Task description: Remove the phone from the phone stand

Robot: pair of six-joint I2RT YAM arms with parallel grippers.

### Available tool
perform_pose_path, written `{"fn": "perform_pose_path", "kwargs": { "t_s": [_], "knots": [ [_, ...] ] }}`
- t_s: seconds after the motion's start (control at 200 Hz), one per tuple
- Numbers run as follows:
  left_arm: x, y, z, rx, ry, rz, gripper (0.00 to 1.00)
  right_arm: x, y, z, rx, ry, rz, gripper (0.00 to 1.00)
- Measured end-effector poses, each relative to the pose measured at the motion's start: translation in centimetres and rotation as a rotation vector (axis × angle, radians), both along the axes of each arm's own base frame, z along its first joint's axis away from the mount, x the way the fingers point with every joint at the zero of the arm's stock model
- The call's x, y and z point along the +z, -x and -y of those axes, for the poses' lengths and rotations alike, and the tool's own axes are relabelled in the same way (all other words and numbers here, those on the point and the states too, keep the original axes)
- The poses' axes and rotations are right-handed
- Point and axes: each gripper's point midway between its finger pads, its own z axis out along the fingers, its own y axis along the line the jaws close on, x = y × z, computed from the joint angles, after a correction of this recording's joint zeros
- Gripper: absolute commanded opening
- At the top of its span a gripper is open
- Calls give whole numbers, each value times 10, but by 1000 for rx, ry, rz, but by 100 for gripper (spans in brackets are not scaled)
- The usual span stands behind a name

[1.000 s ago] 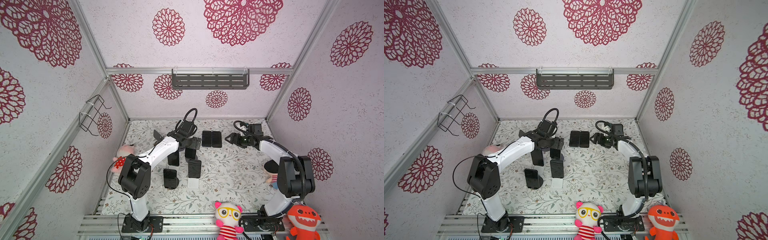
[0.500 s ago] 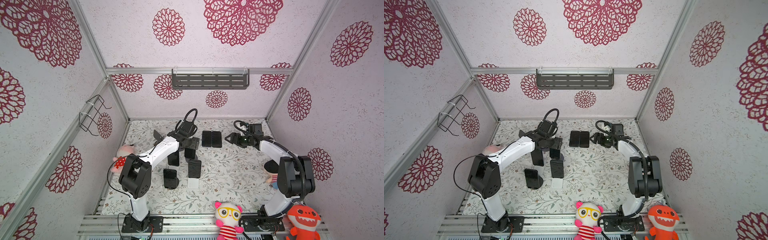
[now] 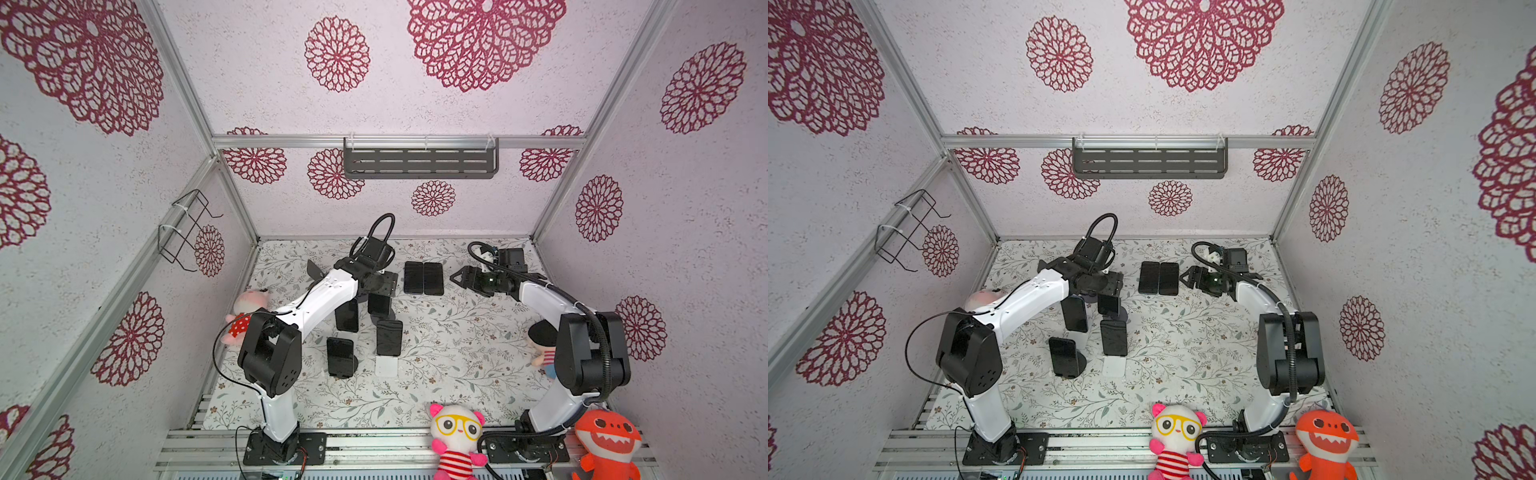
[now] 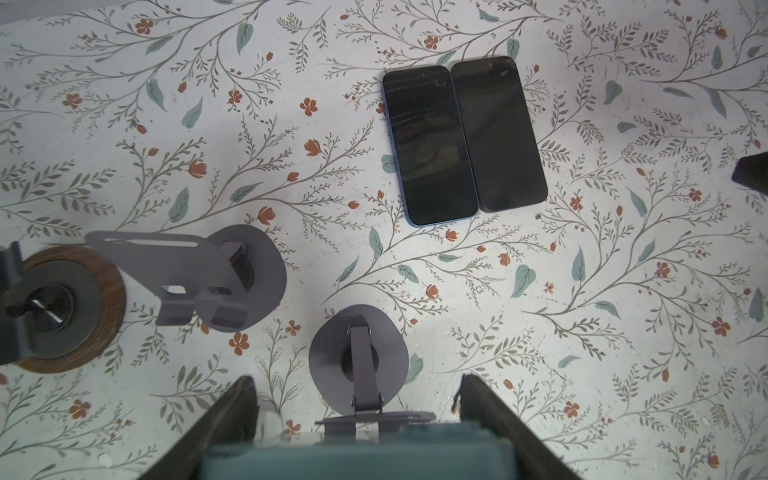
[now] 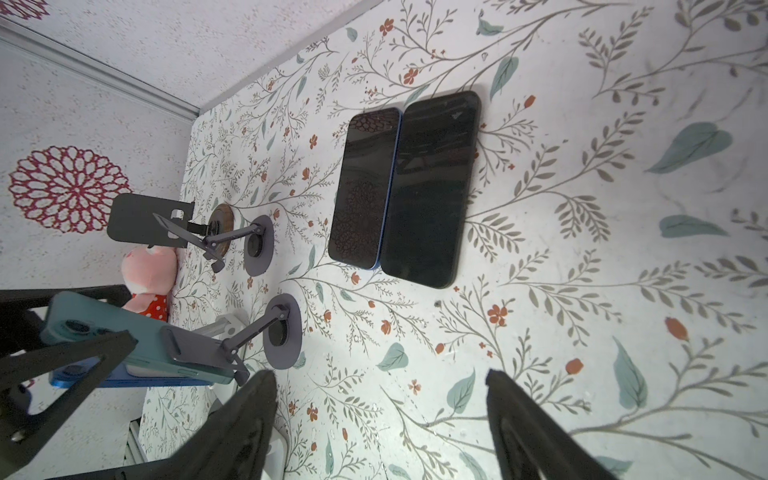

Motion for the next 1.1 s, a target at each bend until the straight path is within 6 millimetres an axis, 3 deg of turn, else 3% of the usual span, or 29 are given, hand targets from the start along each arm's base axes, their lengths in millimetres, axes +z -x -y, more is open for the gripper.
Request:
{"fn": "perform_pose_path", "kwargs": {
  "t_s": [0.145,0.32,0.465,0.696,0.931,1.046,1.101],
  "knots": [
    [35,-5,6,-3,33,31,67,9,12,-1,8,-13,44,77],
    [74,-4,12,-15,93,45,61,53,17,-4,32,-25,160,68],
    [92,2,18,-28,169,12,54,86,32,-21,95,-4,233,60],
    [91,16,29,-73,303,-105,47,120,73,-86,280,-7,294,49],
    [73,18,29,-49,423,-204,43,121,102,-128,392,-37,283,33],
    [62,20,26,-24,459,-245,43,121,105,-143,428,-44,279,32],
    [61,19,26,-19,473,-250,43,121,105,-151,444,-49,280,38]
  ]
}}
